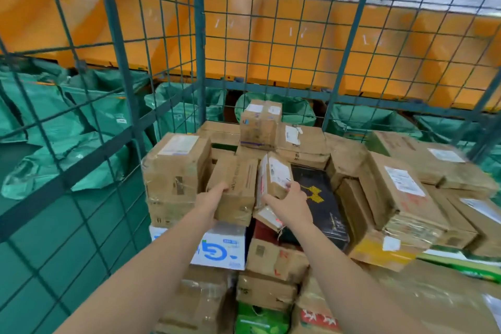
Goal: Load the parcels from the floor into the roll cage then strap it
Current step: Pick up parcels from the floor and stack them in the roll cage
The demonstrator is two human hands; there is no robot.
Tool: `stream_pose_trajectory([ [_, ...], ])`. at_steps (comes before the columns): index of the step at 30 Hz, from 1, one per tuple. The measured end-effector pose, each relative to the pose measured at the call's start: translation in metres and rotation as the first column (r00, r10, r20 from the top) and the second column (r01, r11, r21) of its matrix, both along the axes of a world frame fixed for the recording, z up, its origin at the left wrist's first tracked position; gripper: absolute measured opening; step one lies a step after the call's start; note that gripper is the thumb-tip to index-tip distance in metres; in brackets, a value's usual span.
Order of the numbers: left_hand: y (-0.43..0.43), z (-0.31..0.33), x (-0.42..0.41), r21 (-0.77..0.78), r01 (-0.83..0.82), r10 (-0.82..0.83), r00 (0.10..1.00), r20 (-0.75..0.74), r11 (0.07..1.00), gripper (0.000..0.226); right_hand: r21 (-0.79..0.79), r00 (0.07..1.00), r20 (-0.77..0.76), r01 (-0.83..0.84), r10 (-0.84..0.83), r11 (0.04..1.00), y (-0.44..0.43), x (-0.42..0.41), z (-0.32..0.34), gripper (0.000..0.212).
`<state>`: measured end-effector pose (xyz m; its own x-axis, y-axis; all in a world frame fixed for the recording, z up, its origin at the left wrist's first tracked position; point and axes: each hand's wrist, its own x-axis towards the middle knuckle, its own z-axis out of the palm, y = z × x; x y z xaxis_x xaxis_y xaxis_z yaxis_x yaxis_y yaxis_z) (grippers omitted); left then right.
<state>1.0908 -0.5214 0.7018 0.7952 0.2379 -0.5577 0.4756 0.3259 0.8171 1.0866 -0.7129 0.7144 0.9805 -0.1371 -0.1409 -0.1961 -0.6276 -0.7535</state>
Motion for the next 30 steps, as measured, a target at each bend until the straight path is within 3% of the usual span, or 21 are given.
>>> stream_pose_trajectory([
  [3, -0.001, -0.019, 0.022, -0.054, -0.027, 0.026, 0.999, -0.020, 0.998, 0.081, -0.018, 0.999, -0.036, 0.036, -0.037, 0.999, 0.006, 0.012, -0.011, 0.086],
  [6, -0.008, -0.039, 0.035, 0.035, -0.071, 0.074, 0.994, -0.083, 0.997, 0.096, -0.091, 0.998, -0.054, 0.006, -0.011, 0.996, 0.008, 0.019, -0.020, 0.089],
  [10, -0.017, -0.034, 0.032, 0.123, -0.052, 0.063, 0.994, -0.090, 0.991, 0.061, -0.198, 0.981, -0.182, -0.110, 0.074, 0.974, 0.010, 0.022, -0.031, 0.097],
  [14, -0.010, -0.094, 0.078, 0.077, 0.021, -0.013, 0.995, -0.103, 0.997, 0.045, -0.347, 0.941, -0.302, -0.255, 0.150, 0.903, 0.016, 0.018, -0.042, 0.078],
  [17, -0.021, -0.033, 0.037, -0.036, 0.117, -0.121, 0.986, -0.115, 0.992, 0.027, -0.367, 0.958, -0.243, -0.235, 0.151, 0.900, 0.023, 0.016, -0.050, 0.070],
  [19, -0.021, -0.016, 0.022, -0.013, 0.207, -0.207, 0.970, -0.125, 0.978, 0.022, -0.336, 0.959, -0.235, -0.234, 0.159, 0.912, 0.024, 0.015, -0.048, 0.069],
  [22, -0.013, -0.020, 0.020, 0.091, 0.273, -0.261, 0.957, -0.126, 0.958, 0.048, -0.225, 0.965, -0.217, -0.198, 0.149, 0.954, 0.023, 0.014, -0.037, 0.084],
  [24, -0.013, -0.022, 0.019, 0.112, 0.309, -0.296, 0.948, -0.115, 0.945, 0.052, -0.168, 0.979, -0.175, -0.134, 0.105, 0.977, 0.020, 0.012, -0.033, 0.093],
  [27, -0.021, -0.022, 0.013, 0.124, 0.326, -0.319, 0.945, -0.076, 0.937, 0.044, -0.098, 0.997, -0.066, -0.035, 0.029, 0.995, 0.014, 0.001, -0.024, 0.069],
  [30, -0.039, -0.017, 0.005, 0.069, 0.297, -0.300, 0.953, 0.043, 0.952, 0.014, -0.001, 0.994, 0.033, 0.104, -0.103, 0.995, 0.006, -0.021, -0.013, 0.054],
])
